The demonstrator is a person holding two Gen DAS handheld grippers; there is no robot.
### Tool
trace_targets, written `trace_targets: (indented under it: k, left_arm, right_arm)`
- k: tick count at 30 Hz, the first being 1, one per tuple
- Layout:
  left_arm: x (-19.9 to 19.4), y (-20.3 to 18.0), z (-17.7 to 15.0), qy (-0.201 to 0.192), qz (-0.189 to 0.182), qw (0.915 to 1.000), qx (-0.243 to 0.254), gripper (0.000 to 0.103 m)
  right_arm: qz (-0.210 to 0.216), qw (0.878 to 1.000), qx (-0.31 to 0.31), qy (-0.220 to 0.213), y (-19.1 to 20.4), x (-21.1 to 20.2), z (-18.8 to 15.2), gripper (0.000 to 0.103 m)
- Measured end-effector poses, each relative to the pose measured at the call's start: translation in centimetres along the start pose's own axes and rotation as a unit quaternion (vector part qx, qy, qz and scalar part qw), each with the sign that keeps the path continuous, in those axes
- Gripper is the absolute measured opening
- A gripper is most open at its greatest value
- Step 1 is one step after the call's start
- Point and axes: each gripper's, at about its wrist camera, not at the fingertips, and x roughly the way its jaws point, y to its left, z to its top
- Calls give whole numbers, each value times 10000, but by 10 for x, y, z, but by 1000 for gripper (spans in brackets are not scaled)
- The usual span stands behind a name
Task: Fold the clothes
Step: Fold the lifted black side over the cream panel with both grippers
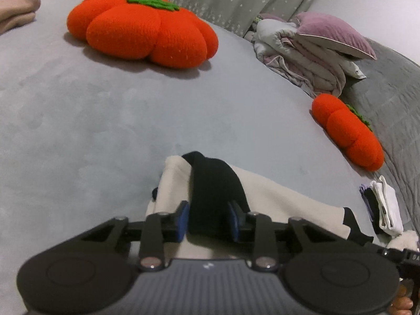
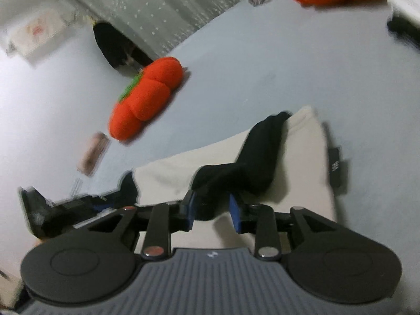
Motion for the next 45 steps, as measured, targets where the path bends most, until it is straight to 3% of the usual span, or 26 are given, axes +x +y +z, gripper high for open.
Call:
trace_targets:
  k: [1, 2, 4, 5, 6, 7, 10, 14, 20, 22, 23, 24, 25, 28, 33, 34, 40, 45]
  left_arm:
    - [2, 0, 0, 33, -43, 10000, -4, 12]
    - [4, 0, 0, 43, -47, 10000, 5, 8]
    - [3, 1, 0, -7, -63, 10000, -28, 5]
    - [3, 1, 0, -33, -72, 10000, -45, 5]
    - [2, 2, 0, -60, -80, 9999, -63, 5]
    - [-2, 3, 1, -132, -141, 9997, -152, 5]
    - [-18, 7, 5, -231, -464, 9975, -472, 4]
    - [-33, 3, 1, -231, -644, 9958, -608, 4]
    - [-18, 10, -8, 44, -410, 9973, -614, 4]
    - [-16, 11, -9, 52, -375, 9973, -625, 4]
    - [-14, 11, -9, 53, -360, 9974, -629, 4]
    - [-14, 11, -9, 61, -355, 9973, -636, 4]
    - [-14, 12, -9, 68, -352, 9973, -644, 5]
    - [-13, 13, -9, 82, -348, 9971, -671, 5]
    - [-12, 13, -10, 124, -285, 9972, -678, 5]
    - [-13, 13, -10, 116, -287, 9972, -686, 5]
    - [-21, 12, -7, 75, -457, 9962, -733, 5]
    - [-16, 8, -11, 242, -188, 9986, -427, 5]
  right_arm:
    - [94, 9999, 133, -11, -1, 2, 1, 41]
    - [30, 9999, 134, -35, 2, 5, 2, 48]
    - [-280, 9995, -92, -137, 9, 10, 3, 48]
    - [-423, 9985, -277, -207, 12, 13, 2, 43]
    - [-441, 9982, -354, -192, 12, 15, 1, 20]
    - [-353, 9989, -296, -128, 12, 16, 0, 12]
    - [16, 9996, -217, -156, 14, 6, 4, 10]
    - [719, 9955, 605, -141, -1, -15, 17, 7]
    - [325, 9948, 950, 137, -22, -3, 14, 9]
    - [297, 9962, 812, 86, -15, -3, 13, 16]
    - [292, 9969, 732, 56, -10, -4, 12, 28]
    - [289, 9972, 687, 50, -8, -4, 12, 58]
    - [292, 9973, 666, 58, -6, -4, 10, 67]
    - [293, 9977, 604, 92, -2, -4, 5, 67]
    - [93, 9988, 416, 230, 1, 12, -5, 22]
    - [37, 9991, 347, 220, 2, 12, -6, 18]
    - [394, 9972, 621, 123, -3, -13, -2, 15]
    - [473, 9958, 717, 320, -2, -19, 5, 15]
